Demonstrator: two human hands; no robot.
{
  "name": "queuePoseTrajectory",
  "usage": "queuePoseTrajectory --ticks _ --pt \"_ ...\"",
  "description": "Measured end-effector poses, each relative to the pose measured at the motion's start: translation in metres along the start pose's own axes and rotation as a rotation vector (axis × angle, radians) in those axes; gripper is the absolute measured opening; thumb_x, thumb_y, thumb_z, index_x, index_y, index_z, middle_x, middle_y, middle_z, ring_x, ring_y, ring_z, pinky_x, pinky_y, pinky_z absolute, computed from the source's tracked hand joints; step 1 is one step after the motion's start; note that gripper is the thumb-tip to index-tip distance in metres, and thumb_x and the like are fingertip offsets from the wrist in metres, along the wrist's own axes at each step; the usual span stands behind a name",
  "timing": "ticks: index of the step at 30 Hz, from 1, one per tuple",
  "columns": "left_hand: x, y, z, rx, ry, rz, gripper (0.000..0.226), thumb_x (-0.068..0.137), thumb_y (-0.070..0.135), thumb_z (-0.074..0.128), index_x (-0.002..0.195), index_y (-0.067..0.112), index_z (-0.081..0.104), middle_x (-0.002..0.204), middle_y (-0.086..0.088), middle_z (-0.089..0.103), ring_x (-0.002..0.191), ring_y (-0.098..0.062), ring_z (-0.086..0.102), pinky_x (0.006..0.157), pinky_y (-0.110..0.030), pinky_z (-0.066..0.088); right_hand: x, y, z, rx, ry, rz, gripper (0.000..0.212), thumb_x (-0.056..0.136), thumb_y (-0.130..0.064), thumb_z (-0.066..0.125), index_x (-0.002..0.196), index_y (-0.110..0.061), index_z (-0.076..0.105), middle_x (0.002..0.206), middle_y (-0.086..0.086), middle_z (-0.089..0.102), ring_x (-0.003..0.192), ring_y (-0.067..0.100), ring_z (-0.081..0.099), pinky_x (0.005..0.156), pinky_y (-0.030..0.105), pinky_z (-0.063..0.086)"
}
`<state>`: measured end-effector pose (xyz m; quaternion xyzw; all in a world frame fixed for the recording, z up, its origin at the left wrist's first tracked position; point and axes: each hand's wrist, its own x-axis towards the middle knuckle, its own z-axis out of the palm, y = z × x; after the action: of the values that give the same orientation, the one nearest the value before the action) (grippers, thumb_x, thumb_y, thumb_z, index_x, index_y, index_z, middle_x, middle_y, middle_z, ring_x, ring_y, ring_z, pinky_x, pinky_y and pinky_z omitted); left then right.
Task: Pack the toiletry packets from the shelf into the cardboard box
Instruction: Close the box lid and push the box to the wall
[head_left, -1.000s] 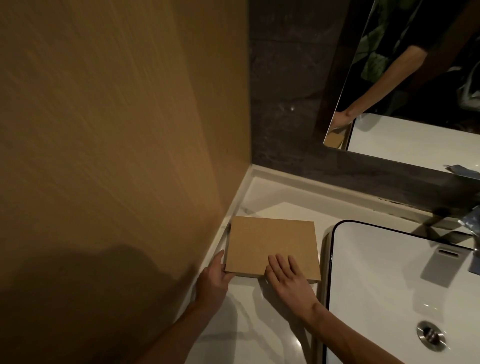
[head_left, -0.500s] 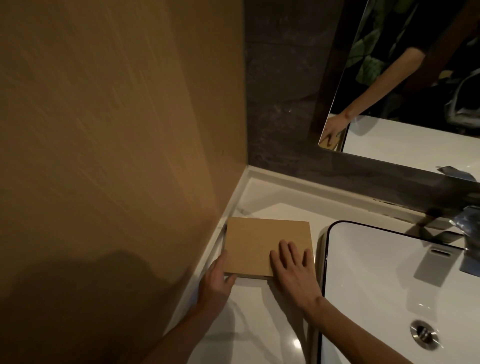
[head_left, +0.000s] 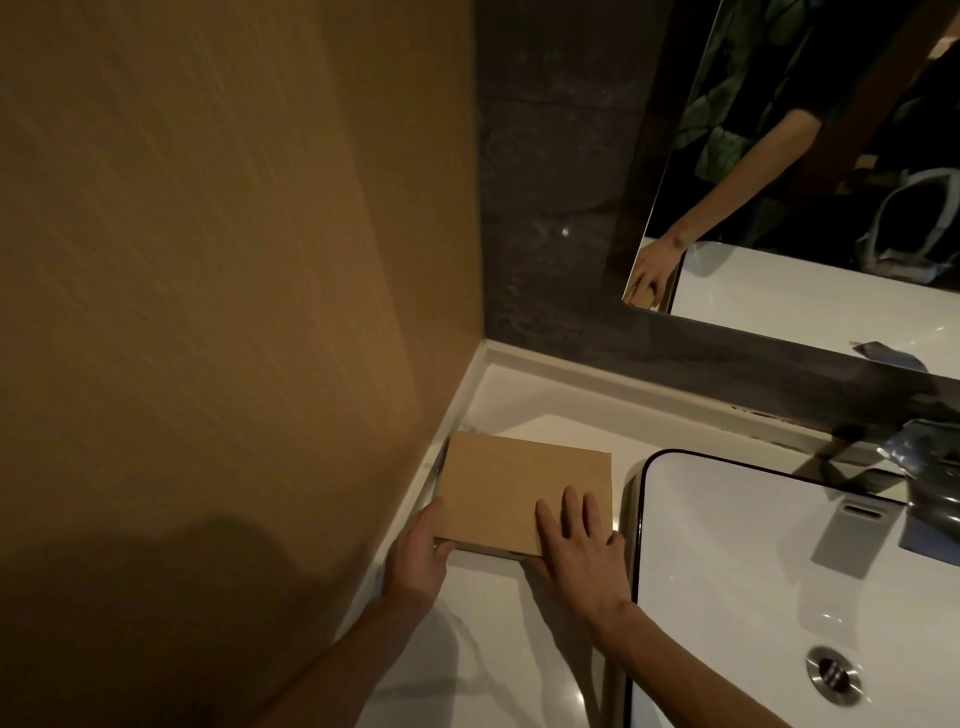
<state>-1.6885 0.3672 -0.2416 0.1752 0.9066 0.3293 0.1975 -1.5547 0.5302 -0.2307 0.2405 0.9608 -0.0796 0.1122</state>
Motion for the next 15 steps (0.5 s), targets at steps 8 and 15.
queuePoseTrajectory --ticks 8,15 --pt "0.011 0.006 -0.001 -0.029 0.011 -0.041 0.060 0.082 0.005 0.067 0.137 0.019 0.045 0.113 -0.011 0.067 0.102 -0.023 0.063 0.090 -0.029 0.047 0.007 -0.001 0.000 0.008 -0.044 0.026 0.069 0.097 -0.055 0.031 0.150 -0.023 0.002 0.159 0.017 -0.005 0.144 0.042 -0.005 0.104 0.061 0.033" --pt "0.026 0.014 0.001 -0.058 0.023 -0.050 0.053 0.081 0.004 0.068 0.130 0.018 0.052 0.106 -0.010 0.068 0.093 -0.021 0.067 0.086 -0.032 0.052 0.019 0.004 -0.004 0.031 -0.067 0.047 0.069 0.098 -0.052 0.034 0.150 -0.023 0.000 0.158 0.017 -0.009 0.144 0.042 -0.009 0.105 0.063 0.029"
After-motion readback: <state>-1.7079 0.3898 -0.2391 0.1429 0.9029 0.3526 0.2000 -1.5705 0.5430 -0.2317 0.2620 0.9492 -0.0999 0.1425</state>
